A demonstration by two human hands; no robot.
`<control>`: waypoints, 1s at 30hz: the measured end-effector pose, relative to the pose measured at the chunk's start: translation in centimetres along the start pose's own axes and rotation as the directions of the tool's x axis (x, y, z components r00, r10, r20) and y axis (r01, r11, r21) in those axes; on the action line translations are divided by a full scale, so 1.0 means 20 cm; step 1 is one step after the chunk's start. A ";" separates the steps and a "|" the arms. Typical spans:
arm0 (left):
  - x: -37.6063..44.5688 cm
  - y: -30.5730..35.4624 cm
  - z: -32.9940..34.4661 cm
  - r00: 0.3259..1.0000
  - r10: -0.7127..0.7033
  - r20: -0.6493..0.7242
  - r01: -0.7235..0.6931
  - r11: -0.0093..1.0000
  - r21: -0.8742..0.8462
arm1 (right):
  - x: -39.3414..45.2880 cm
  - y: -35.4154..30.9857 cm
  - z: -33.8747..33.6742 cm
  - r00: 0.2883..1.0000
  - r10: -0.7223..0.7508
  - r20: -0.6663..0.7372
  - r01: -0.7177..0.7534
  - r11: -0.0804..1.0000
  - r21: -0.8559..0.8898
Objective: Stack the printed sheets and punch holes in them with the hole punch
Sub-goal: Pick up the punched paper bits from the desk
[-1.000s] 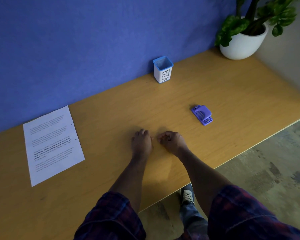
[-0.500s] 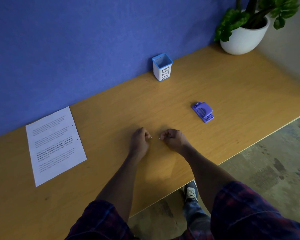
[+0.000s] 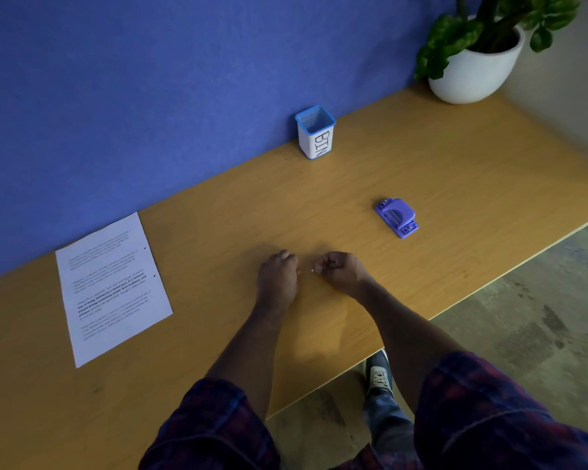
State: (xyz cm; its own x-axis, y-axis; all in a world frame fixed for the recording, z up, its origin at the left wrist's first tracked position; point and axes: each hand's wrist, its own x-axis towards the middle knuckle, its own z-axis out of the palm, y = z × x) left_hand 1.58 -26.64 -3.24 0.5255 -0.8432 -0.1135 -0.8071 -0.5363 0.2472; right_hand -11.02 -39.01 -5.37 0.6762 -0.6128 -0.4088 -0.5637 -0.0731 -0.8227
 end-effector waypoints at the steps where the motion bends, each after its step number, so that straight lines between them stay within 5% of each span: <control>1: 0.00 0.00 0.00 1.000 -0.001 0.014 0.001 1.000 0.022 | 0.00 0.00 0.00 1.000 -0.002 0.003 0.002 1.000 0.000; 13: -0.05 0.05 0.06 0.998 -0.015 0.065 0.002 0.980 0.197 | 0.00 0.00 -0.01 1.000 -0.001 0.026 0.000 1.000 0.027; 21: -0.08 -0.04 0.01 0.998 -0.049 0.034 0.055 0.980 -0.189 | 0.01 -0.01 -0.02 0.999 0.037 0.036 -0.039 0.996 0.074; 25: -0.05 -0.03 -0.02 0.985 -0.169 0.031 0.171 0.939 -0.298 | 0.01 0.00 -0.01 0.998 0.056 0.019 -0.057 0.991 0.122; 30: -0.02 0.04 -0.02 0.992 -0.125 0.010 0.120 0.924 -0.364 | 0.00 0.00 -0.02 0.999 0.033 0.032 -0.037 0.988 0.148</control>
State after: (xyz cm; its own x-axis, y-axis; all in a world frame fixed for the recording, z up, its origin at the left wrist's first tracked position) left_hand 0.90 -26.68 -2.58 0.6196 -0.7699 -0.1528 -0.5844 -0.5824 0.5650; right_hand -11.24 -39.35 -5.16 0.6719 -0.5898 -0.4480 -0.5121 0.0671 -0.8563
